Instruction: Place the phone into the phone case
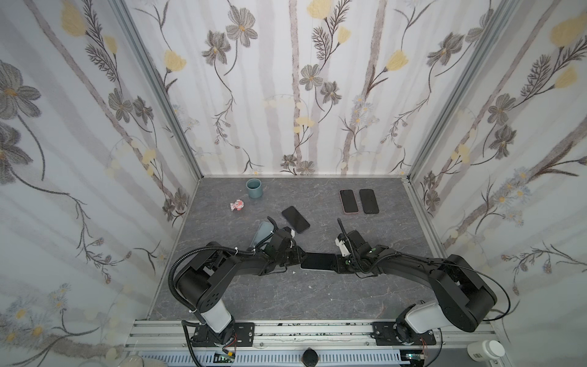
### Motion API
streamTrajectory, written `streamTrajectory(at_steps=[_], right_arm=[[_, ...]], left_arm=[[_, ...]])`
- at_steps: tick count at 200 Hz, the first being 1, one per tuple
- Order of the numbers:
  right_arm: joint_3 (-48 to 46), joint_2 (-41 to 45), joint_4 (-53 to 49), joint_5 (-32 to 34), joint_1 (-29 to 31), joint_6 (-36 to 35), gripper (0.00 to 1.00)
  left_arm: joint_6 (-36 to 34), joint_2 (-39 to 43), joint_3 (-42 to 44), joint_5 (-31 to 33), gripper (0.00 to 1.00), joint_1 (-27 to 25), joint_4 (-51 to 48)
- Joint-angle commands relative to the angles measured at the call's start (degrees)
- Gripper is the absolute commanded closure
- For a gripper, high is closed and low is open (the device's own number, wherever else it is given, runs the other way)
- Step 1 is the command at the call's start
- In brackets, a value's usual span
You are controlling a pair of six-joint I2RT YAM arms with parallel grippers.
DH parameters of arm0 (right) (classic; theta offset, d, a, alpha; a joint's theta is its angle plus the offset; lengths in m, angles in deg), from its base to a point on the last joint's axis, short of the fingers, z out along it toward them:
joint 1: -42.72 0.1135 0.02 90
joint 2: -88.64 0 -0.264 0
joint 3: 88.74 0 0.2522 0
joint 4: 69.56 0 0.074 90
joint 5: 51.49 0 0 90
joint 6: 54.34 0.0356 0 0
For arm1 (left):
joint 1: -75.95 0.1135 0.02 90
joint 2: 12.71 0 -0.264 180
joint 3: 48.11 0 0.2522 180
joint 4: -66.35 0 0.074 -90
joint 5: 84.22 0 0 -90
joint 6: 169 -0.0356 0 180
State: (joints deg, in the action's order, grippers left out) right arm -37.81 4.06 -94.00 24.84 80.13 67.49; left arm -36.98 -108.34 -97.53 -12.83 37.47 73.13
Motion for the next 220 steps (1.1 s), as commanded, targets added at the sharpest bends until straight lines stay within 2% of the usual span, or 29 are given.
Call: streamTrajectory(at_steps=[1, 29, 102, 162, 220], right_arm=[[-0.48, 0.19, 2.35, -5.54, 1.28, 0.88, 0.71], [-0.96, 1.54, 1.21, -4.91, 1.79, 1.61, 0.71], [2.44, 4.51, -5.4, 4.14, -1.33, -1.27, 0.67], [7.92, -1.4, -6.93, 6.0, -2.01, -4.04, 0.79], [8.98, -4.33, -7.6, 7.26, -2.25, -4.94, 0.87]], left_arm=[[-0.09, -0.68, -0.49, 0.14, 0.63, -0.16, -2.52], [-0.27, -0.75, -1.18, 0.59, 0.62, -0.11, -3.1], [-2.11, 1.85, -1.6, 2.89, 0.62, 0.31, -5.94], [-1.72, 0.7, -1.69, 1.85, 0.63, 0.33, -5.95], [-1.99, 0.54, -1.38, 1.56, 0.65, 0.33, -6.32]])
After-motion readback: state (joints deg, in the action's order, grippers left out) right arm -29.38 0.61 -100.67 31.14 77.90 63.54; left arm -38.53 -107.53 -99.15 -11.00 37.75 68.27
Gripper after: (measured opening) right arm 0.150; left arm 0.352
